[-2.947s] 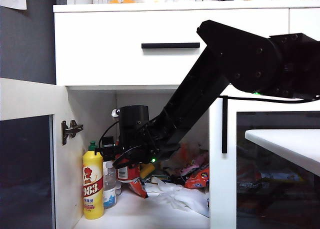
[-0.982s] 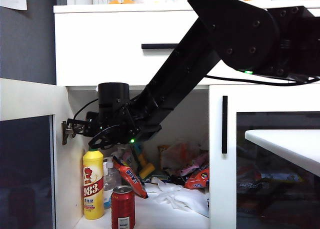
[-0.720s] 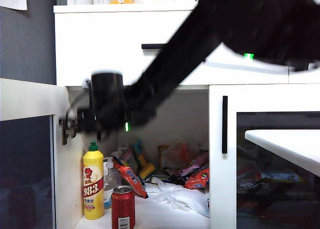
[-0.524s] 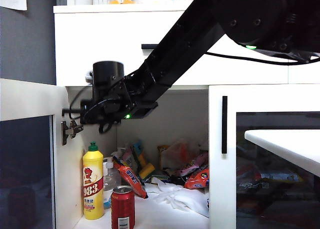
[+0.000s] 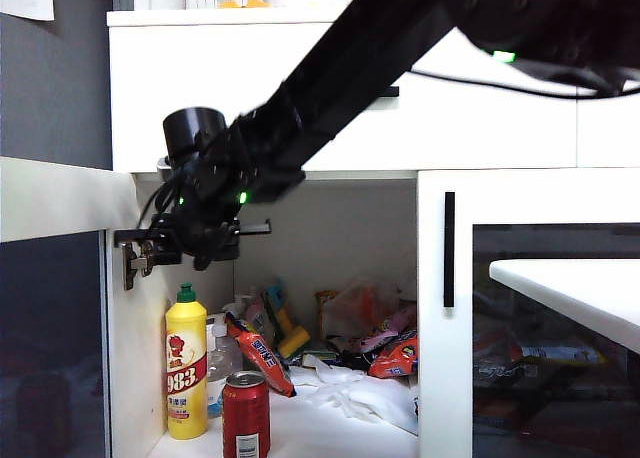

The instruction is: Open the left door of the white cabinet, pick up a can of beverage from the table on the right, place it inside the cabinet, and finally close the cabinet door.

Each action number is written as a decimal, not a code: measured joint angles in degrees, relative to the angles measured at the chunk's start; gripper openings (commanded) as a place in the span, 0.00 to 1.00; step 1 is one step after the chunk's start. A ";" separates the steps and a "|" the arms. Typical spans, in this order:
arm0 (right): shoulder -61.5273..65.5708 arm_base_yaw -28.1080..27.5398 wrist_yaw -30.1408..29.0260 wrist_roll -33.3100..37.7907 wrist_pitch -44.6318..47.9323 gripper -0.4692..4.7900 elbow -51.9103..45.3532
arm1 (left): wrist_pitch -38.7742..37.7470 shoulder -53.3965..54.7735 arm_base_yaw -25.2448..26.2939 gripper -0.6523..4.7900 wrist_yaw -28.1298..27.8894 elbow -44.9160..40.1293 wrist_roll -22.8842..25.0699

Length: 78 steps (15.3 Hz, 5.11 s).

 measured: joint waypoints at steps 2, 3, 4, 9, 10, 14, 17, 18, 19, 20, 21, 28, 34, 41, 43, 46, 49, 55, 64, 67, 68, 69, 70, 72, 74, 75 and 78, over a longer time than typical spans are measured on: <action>-0.37 0.02 0.07 0.02 -9.27 0.35 0.00 | 1.20 -0.02 0.02 1.00 0.00 0.00 0.00; -0.39 0.13 -0.07 0.00 -13.18 0.35 -0.11 | 1.40 -0.02 0.02 1.00 0.00 0.00 0.00; -0.83 0.22 -0.28 0.02 -17.00 0.35 -0.17 | 1.62 -0.02 0.02 1.00 0.00 0.00 0.00; -7.56 1.27 -0.96 0.04 -29.70 0.34 -0.09 | 2.27 -0.02 0.02 1.00 0.04 0.00 -0.02; -8.24 1.20 -0.94 0.09 -34.29 0.34 -0.09 | 2.62 0.00 0.02 1.00 0.04 0.00 -0.02; -10.23 1.51 -3.04 0.48 -54.71 0.34 -0.31 | 5.01 -0.02 0.04 1.00 0.13 0.00 -0.02; -16.17 2.10 -3.34 0.44 -63.49 0.34 -0.20 | 5.07 -0.02 0.04 1.00 0.26 0.00 -0.04; -18.49 2.12 -3.34 0.44 -66.53 0.34 -0.24 | 6.16 0.00 0.04 1.00 1.05 0.00 -0.04; -20.68 2.10 -3.34 0.39 -67.98 0.34 -0.33 | 7.23 0.00 0.04 1.00 1.57 0.00 -0.13; -22.93 2.10 -3.39 0.22 -68.70 0.34 -0.31 | 8.09 0.00 0.04 1.00 1.79 0.00 -0.26; -26.32 2.10 -3.87 -0.15 -69.35 0.34 -0.22 | 9.11 -0.02 0.04 1.00 1.88 0.02 -0.28; -57.55 2.10 -4.22 -1.33 -75.89 0.34 -0.15 | 9.46 0.00 0.04 1.00 6.60 0.00 -0.46; -83.84 2.16 -7.63 -1.36 -82.86 0.34 -0.48 | 8.39 0.04 0.04 1.00 6.60 0.00 -0.46; -114.55 2.21 -11.41 -2.05 -78.73 0.34 -37.83 | 6.60 0.11 -0.04 1.00 6.60 0.00 -6.19; -116.24 2.21 -16.00 -2.19 -71.17 0.34 -47.67 | 6.19 0.11 -0.04 1.00 6.54 0.00 -6.32; -114.25 2.21 -25.42 -2.23 -49.64 0.34 -65.26 | 1.62 0.35 -0.09 1.00 -0.33 0.00 -6.38; -103.19 2.21 -32.92 -2.38 -36.96 0.34 -70.60 | -2.32 9.01 -0.09 1.00 -9.51 0.02 -11.50; -101.04 2.14 -36.06 -3.41 -32.96 0.34 -70.60 | -2.23 17.42 4.85 0.27 -20.96 5.97 -10.38; -101.44 1.84 -36.30 -6.10 -32.68 0.34 -70.60 | -12.87 27.80 47.08 0.14 18.91 9.27 -3.87; -101.46 1.84 -36.28 -6.23 -32.28 0.34 -70.60 | -13.68 30.67 48.06 0.11 22.38 9.35 -9.42; -101.50 1.84 -36.30 -6.23 -31.08 0.34 -70.60 | -16.74 32.81 48.11 0.11 22.32 9.33 -11.08; -101.66 1.84 -36.30 -6.23 -30.42 0.34 -70.58 | -18.38 34.14 48.06 0.11 22.38 9.31 -11.45; -101.79 1.84 -36.30 -6.23 -30.05 0.34 -70.58 | -18.99 34.88 48.06 0.11 23.08 9.29 -11.47; -102.03 1.84 -36.30 -6.23 -29.62 0.34 -70.55 | -18.29 35.17 48.19 0.11 26.86 9.27 -11.50; -102.18 1.84 -36.30 -6.23 -29.62 0.34 -70.55 | -17.62 35.17 47.67 0.11 33.73 9.27 -11.52; -102.22 1.84 -36.33 -6.23 -29.62 0.34 -70.58 | -17.42 35.17 46.14 0.11 37.09 9.27 -11.47; -102.68 1.84 -36.33 -6.23 -29.66 0.34 -70.58 | -14.05 36.52 40.37 0.11 37.99 9.31 -11.74</action>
